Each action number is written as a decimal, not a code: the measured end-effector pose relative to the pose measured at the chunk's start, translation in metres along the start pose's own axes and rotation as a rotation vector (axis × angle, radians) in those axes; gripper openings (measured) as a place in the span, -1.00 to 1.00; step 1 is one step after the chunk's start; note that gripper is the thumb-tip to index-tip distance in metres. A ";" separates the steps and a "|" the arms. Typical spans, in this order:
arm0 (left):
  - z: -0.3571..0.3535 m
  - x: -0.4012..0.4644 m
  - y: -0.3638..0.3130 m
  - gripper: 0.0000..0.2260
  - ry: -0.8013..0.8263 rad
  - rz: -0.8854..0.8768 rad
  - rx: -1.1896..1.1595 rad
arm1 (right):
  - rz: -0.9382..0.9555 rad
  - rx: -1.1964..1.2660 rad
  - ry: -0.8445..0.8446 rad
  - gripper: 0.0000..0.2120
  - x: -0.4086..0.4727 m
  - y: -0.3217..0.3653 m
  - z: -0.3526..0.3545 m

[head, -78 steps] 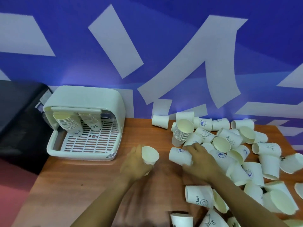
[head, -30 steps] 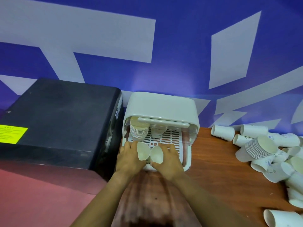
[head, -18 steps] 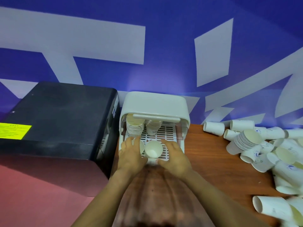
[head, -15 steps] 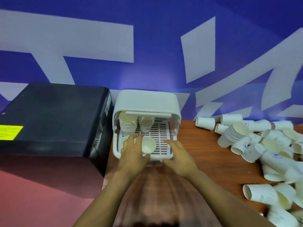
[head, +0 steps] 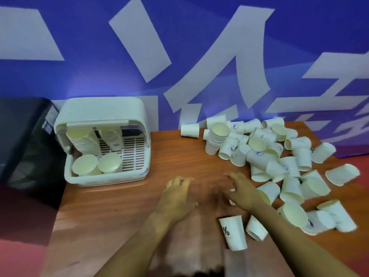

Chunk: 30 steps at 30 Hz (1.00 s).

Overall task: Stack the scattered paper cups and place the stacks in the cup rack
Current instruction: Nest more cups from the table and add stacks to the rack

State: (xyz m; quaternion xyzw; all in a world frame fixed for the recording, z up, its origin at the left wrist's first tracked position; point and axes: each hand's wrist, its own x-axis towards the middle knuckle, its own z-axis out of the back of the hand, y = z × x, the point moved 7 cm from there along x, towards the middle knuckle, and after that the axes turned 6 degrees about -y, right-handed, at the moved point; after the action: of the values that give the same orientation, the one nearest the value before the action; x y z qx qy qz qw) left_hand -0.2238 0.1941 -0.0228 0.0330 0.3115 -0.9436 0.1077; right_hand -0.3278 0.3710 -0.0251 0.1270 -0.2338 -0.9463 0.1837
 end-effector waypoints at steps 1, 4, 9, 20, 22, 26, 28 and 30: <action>-0.015 0.001 -0.013 -0.36 0.060 0.012 0.023 | 0.006 -0.035 0.014 -0.53 0.001 -0.017 0.006; -0.062 0.003 -0.045 -0.33 0.228 0.093 0.134 | 0.031 -0.180 0.052 -0.59 0.005 -0.061 0.021; -0.121 -0.002 -0.065 -0.15 0.367 0.404 0.014 | 0.149 -0.450 0.156 -0.42 0.010 -0.097 0.028; -0.158 -0.002 -0.070 -0.23 0.287 0.602 -0.023 | 0.289 -0.522 0.264 -0.31 0.023 -0.117 0.012; -0.159 -0.002 -0.070 -0.30 0.268 0.618 -0.055 | 0.294 -0.529 0.274 -0.32 0.025 -0.118 0.010; -0.146 -0.001 -0.067 -0.33 0.189 0.649 -0.121 | 0.300 -0.502 0.257 -0.33 0.028 -0.116 0.011; -0.131 0.001 -0.062 -0.40 0.140 0.659 -0.150 | 0.308 -0.449 0.225 -0.34 0.030 -0.111 0.014; -0.109 0.004 -0.057 -0.37 0.088 0.642 -0.135 | 0.318 -0.389 0.191 -0.36 0.033 -0.100 0.020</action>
State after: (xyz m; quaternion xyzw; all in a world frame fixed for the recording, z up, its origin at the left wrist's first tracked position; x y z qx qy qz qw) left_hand -0.2413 0.3034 -0.0780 0.1629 0.3514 -0.8362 0.3882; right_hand -0.3929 0.4477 -0.0619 0.1396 -0.0460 -0.9164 0.3724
